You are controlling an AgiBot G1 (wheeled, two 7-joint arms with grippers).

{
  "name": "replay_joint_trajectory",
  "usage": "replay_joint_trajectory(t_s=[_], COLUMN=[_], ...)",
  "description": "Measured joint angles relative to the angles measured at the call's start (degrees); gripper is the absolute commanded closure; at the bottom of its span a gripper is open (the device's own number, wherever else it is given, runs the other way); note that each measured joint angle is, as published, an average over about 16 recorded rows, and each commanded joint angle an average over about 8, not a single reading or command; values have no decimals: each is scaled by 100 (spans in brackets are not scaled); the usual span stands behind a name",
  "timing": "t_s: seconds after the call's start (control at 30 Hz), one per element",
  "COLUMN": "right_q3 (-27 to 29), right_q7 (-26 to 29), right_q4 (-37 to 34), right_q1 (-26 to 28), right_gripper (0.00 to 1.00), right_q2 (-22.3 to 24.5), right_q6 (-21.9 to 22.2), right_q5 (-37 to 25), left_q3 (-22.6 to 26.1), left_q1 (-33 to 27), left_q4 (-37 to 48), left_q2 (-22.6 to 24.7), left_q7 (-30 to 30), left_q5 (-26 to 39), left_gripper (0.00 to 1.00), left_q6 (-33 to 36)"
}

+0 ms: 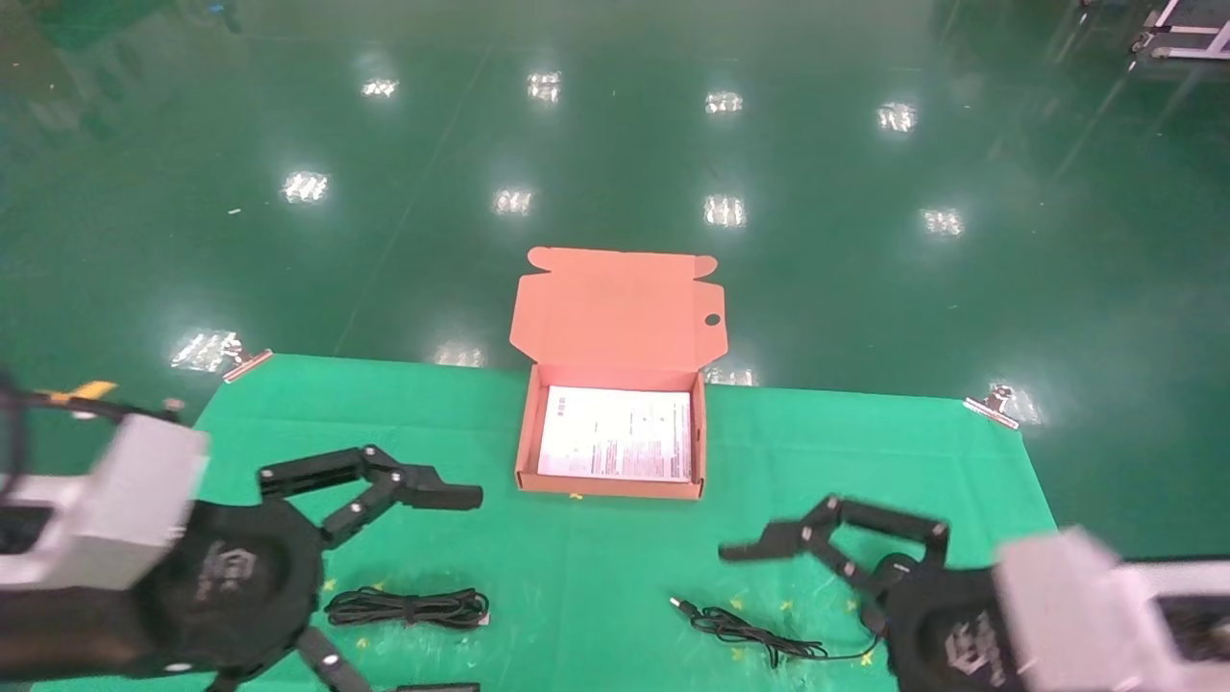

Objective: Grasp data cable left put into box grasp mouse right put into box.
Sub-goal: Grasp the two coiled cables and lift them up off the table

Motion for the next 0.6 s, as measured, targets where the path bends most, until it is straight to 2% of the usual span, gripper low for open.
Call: replay_joint_trajectory(t_s=[0.33, 0.6], right_q3=[-1358, -2143], right_q7=[-895, -1207], right_q4=[101, 106], right_q1=[1035, 1391], right_gripper=[0, 0], right_q2=[-285, -595], right_q6=[0, 216], right_q5=[-1758, -2829], left_q3=[869, 1526], left_q1=[-774, -1071], left_q4=[-71, -93], left_q2=[422, 794], left_q7=[91, 127], left_q5=[1791, 3285], left_gripper=[0, 0], left_q6=[69, -124])
